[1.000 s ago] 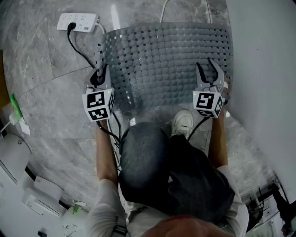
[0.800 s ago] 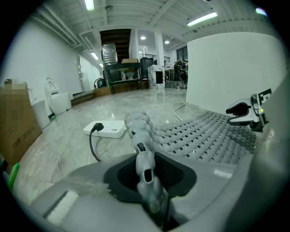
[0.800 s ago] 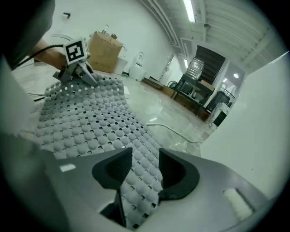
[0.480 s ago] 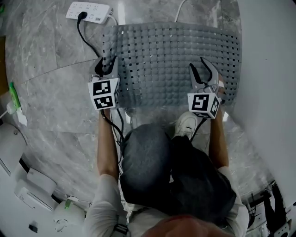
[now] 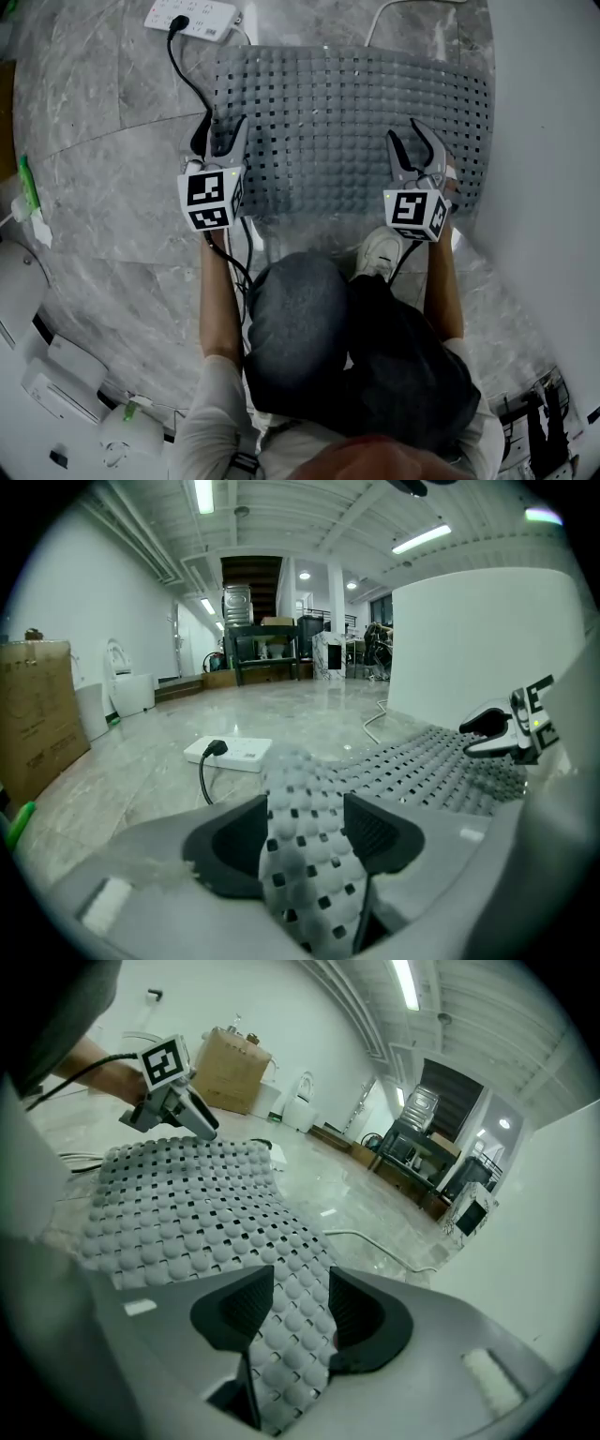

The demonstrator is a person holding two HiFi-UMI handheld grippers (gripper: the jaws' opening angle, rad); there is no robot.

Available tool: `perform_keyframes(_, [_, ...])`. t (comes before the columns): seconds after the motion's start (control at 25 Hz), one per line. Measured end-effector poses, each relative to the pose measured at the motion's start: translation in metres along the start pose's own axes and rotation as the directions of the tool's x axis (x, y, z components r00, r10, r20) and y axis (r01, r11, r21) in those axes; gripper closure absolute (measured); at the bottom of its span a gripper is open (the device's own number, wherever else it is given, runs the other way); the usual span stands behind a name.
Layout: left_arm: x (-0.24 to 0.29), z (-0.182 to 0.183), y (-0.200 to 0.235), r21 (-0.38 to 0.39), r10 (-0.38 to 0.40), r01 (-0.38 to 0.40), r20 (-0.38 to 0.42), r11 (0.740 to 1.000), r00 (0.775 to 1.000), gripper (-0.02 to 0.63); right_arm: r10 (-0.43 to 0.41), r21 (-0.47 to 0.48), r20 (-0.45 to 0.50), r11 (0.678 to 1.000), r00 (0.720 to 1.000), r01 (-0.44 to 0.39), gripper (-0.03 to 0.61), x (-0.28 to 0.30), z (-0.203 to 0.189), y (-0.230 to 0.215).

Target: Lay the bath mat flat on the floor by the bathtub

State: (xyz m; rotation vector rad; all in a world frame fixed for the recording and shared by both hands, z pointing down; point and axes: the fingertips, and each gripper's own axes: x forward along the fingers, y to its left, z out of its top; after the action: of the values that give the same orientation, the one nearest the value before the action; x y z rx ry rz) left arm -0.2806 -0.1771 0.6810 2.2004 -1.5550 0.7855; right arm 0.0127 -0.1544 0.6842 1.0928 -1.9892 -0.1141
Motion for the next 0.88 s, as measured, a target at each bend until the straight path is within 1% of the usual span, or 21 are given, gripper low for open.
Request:
perform_keyframes(0.28, [-0.014, 0.012, 0.000, -0.006, -0.023, 0.023, 0.050, 1.000, 0.998, 0.356, -0.003, 0.003, 0.005, 1.000, 1.000, 0.003, 0.388, 0.001, 0.004, 0.001])
perform_keyframes(0.48, [-0.027, 0.019, -0.007, 0.000, -0.049, 0.049, 0.056, 0.999, 0.997, 0.356, -0.011, 0.003, 0.008, 1.000, 1.000, 0.011, 0.388, -0.013, 0.014, -0.001])
perform_keyframes(0.6, [-0.022, 0.020, -0.017, 0.009, -0.081, 0.081, 0.054, 0.997, 0.995, 0.357, -0.007, 0.004, 0.011, 1.000, 1.000, 0.007, 0.394, -0.011, 0.013, -0.002])
perform_keyframes(0.76, [-0.013, 0.019, -0.035, 0.025, -0.129, 0.128, 0.059, 0.992, 0.990, 0.386, -0.008, 0.006, 0.026, 1.000, 1.000, 0.008, 0.405, -0.007, 0.011, -0.003])
perform_keyframes(0.88, [-0.016, 0.030, -0.044, 0.046, -0.145, 0.142, 0.077, 0.989, 0.986, 0.399, -0.023, 0.002, 0.040, 1.000, 0.999, 0.023, 0.410, -0.014, 0.017, -0.010])
